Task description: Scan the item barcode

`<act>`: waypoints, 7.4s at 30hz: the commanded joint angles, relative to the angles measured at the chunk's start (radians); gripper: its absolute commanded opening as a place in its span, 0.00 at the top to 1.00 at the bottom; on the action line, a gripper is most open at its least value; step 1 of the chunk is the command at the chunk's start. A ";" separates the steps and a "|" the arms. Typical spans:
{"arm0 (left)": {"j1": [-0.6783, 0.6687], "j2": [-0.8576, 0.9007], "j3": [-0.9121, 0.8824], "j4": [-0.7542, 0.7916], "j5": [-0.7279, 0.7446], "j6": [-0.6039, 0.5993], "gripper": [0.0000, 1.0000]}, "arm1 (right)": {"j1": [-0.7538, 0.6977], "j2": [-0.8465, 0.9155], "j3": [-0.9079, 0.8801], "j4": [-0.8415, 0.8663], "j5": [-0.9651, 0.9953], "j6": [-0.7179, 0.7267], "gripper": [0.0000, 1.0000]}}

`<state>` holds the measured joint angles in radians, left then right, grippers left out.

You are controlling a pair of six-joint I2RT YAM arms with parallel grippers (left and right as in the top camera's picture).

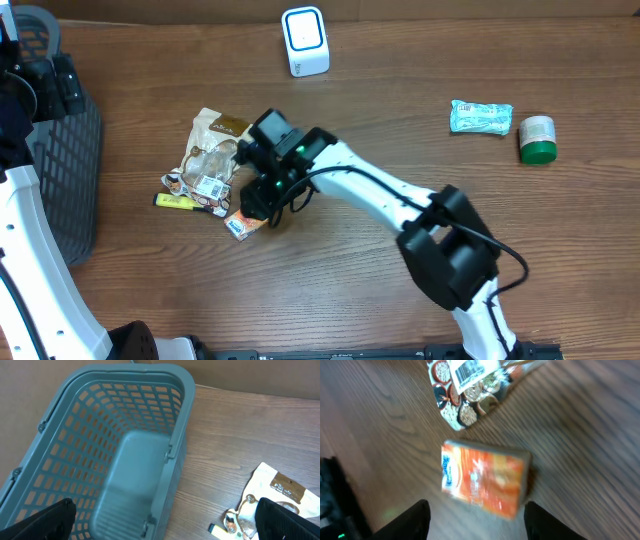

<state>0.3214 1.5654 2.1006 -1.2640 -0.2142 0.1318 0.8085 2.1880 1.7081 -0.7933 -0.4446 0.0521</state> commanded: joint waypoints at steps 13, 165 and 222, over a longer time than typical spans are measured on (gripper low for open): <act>-0.001 0.006 0.005 0.001 -0.002 0.014 0.00 | 0.015 0.121 -0.006 0.064 0.021 -0.026 0.68; -0.001 0.017 0.005 -0.005 -0.003 0.014 0.00 | -0.450 -0.031 -0.153 -0.134 -0.103 -0.060 0.56; -0.002 0.017 0.005 -0.008 -0.002 0.014 0.00 | -0.640 -0.087 -0.202 -0.116 -1.125 0.397 0.96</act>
<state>0.3214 1.5738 2.1006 -1.2705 -0.2142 0.1318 0.1764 2.1502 1.4666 -0.9131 -1.5314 0.4160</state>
